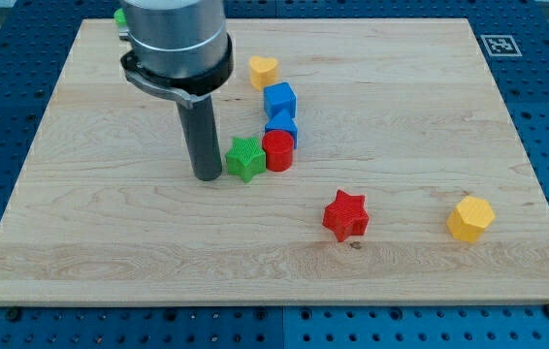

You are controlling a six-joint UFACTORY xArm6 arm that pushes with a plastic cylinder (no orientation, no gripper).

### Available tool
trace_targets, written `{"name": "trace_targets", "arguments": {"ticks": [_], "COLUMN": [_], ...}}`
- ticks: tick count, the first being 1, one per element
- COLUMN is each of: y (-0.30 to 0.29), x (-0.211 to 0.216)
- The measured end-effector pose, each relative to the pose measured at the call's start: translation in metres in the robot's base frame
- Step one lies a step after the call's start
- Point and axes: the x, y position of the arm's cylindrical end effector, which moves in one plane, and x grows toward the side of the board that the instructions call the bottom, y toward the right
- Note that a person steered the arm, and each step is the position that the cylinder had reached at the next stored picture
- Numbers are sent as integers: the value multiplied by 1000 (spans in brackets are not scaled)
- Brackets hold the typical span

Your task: Push the green star to the top center

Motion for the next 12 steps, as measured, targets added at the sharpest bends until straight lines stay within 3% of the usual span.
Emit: {"name": "trace_targets", "arguments": {"ticks": [1,2,5,9,12], "y": [3,55,73,14,3], "x": [60,73,21,-30,-108]}}
